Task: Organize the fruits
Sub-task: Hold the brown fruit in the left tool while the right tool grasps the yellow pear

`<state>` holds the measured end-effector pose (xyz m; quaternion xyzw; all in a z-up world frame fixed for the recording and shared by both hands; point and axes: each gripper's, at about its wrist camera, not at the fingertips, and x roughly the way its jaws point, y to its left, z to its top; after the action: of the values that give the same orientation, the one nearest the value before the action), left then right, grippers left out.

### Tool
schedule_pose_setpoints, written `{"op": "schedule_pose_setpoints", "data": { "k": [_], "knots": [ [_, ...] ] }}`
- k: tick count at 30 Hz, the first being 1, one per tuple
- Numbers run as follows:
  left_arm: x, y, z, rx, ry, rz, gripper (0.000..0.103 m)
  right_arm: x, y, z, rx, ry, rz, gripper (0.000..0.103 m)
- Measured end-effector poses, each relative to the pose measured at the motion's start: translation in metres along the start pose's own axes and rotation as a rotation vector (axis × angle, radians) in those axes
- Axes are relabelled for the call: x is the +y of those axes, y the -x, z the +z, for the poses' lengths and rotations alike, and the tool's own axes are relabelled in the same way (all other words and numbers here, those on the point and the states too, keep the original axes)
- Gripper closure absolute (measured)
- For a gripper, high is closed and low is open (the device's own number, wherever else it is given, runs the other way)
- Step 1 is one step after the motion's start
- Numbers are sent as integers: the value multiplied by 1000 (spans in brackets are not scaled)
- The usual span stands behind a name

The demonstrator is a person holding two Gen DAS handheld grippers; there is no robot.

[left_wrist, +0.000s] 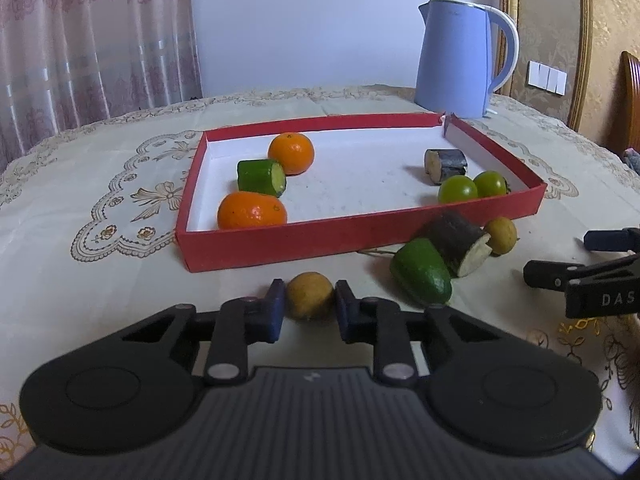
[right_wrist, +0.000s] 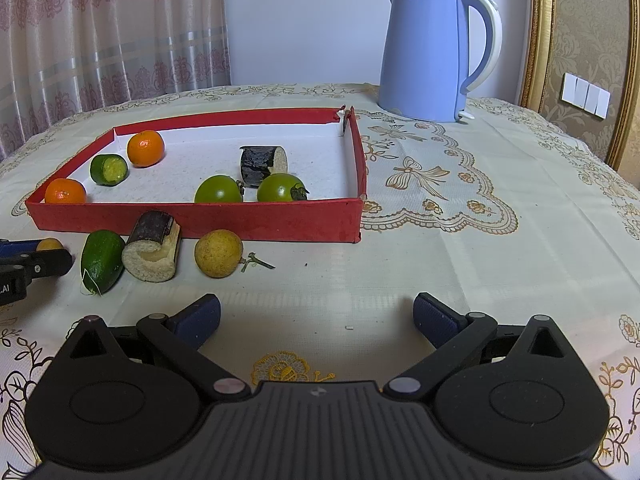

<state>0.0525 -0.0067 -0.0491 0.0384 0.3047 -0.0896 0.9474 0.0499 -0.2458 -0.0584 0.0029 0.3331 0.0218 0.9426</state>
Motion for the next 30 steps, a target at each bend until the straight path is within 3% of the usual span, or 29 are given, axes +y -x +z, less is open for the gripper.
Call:
{"op": "schedule_pose_setpoints", "data": {
  "k": [10,16,21,25,27,30],
  "knots": [
    [19,6,-1,-22,56,40,79,0,1,0,-3,-2,0,0],
    [28,6,-2,-25,76,48,79,7,14,2,-94,13,-11,0],
    [28,5,-5,-23,74,39,79,23,10,13,-118,44,10,1],
    [32,4,-5,-17,92,25,79,30,6,22,-130,58,-1,8],
    [32,4,-5,-18,96,21,79,34,1,23,-116,69,-26,18],
    [33,4,-5,-17,97,21,79,35,-2,24,-99,60,7,24]
  ]
}}
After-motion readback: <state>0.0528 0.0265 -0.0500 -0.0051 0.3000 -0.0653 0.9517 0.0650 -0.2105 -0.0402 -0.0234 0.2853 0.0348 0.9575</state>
